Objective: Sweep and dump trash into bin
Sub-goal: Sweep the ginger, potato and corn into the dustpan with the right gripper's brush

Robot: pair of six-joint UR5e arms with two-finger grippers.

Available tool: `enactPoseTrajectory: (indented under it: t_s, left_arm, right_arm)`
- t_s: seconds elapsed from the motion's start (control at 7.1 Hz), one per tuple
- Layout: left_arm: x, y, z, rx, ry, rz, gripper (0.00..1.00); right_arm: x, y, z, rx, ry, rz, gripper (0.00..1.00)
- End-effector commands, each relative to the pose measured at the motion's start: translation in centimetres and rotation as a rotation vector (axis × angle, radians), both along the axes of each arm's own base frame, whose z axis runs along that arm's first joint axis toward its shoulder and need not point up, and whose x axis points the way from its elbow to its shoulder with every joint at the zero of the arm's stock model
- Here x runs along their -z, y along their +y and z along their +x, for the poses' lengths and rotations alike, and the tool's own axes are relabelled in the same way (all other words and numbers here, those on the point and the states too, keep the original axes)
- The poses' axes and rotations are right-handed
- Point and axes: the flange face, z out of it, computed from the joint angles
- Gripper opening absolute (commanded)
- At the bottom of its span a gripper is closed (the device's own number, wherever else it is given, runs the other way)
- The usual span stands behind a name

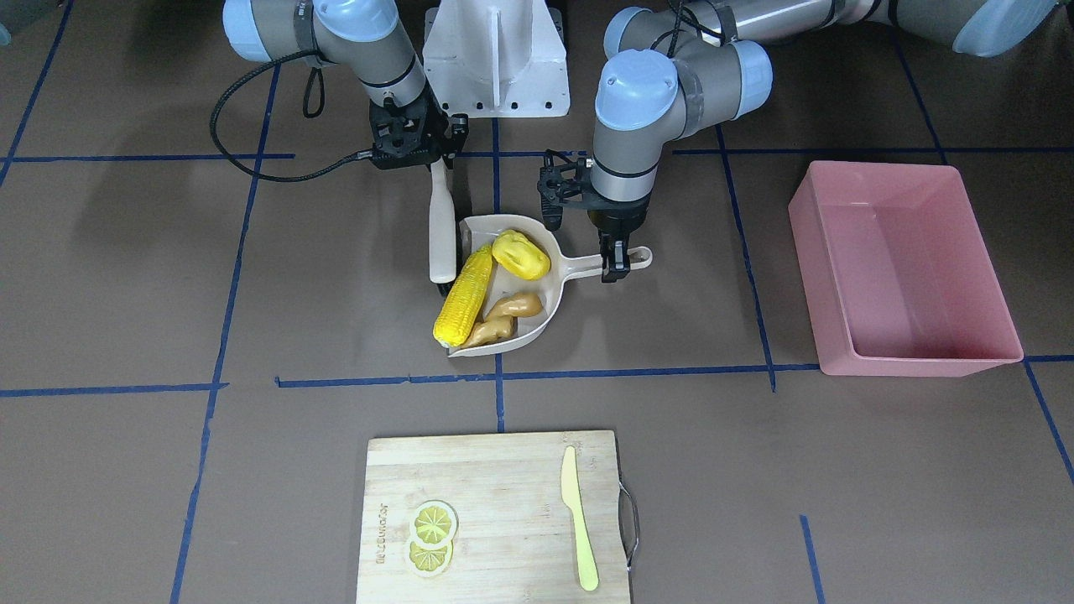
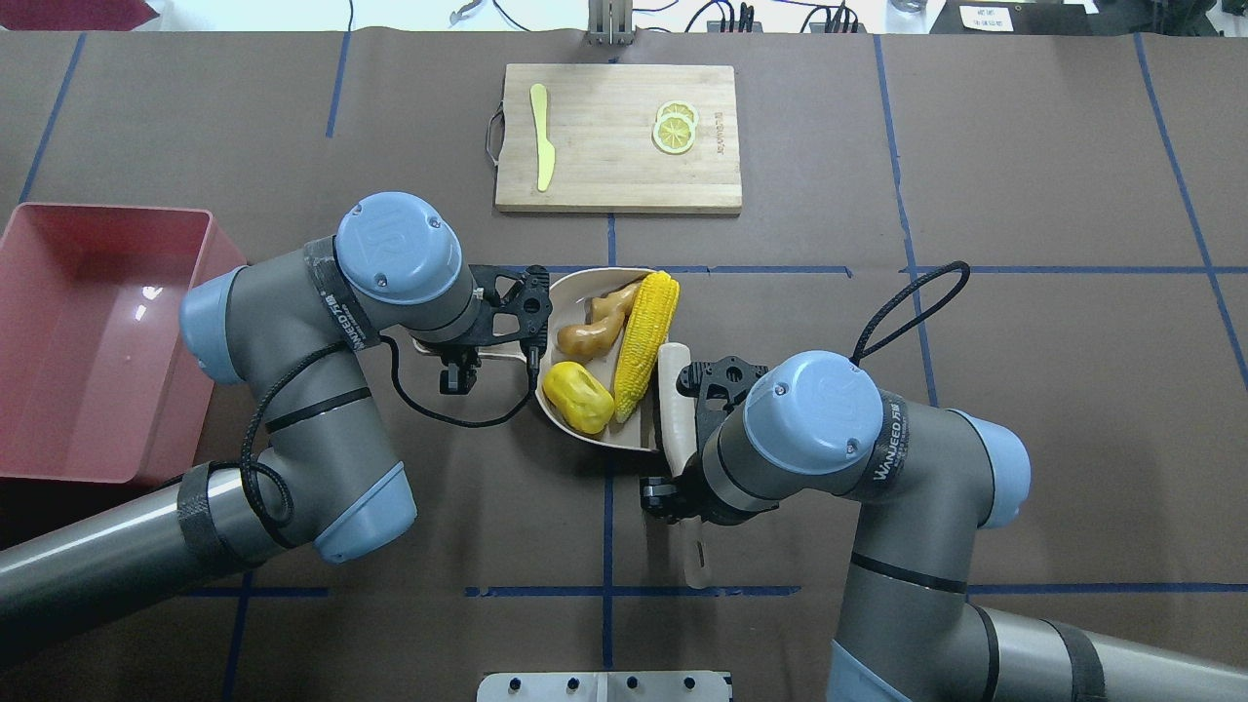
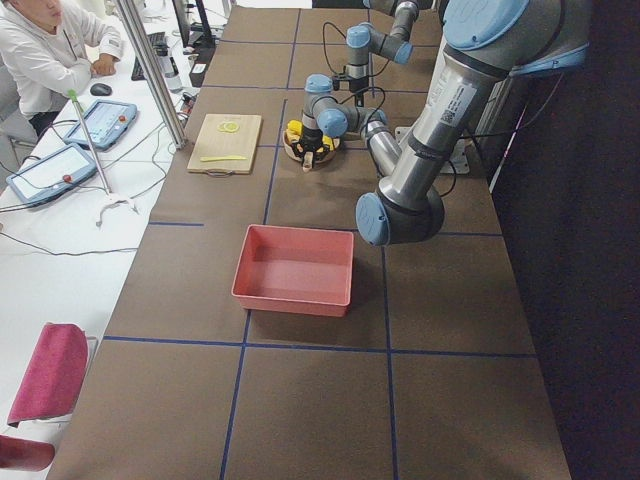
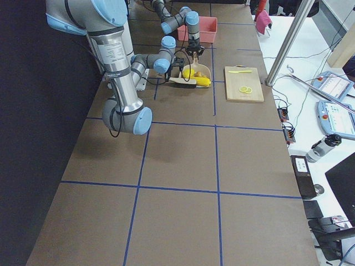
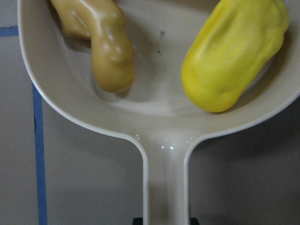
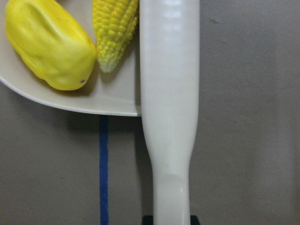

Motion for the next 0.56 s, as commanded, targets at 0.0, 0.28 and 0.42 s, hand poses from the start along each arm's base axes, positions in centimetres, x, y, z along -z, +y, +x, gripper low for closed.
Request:
enactPoseTrajectory:
  t_s: [0.0, 0.28, 0.42]
  left_arm:
    - [0.09, 0.05, 0.22, -0.001, 0.002, -0.002, 0.09]
    - [0.15, 0.11, 0.18, -0.003, 0.014, 0.003, 0.09]
    - [-0.05, 0.15, 0.12, -0.001, 0.033, 0.012, 0.09]
  right_arm:
    - [1.62, -0.18, -0.42, -0.001, -0.022, 0.008, 0.00]
    - [1.93, -0.19, -0.45, -0.005, -0.027, 0.005, 0.00]
    - [1.93, -0.34, -0.35, -0.006, -0.027, 0.006, 0.00]
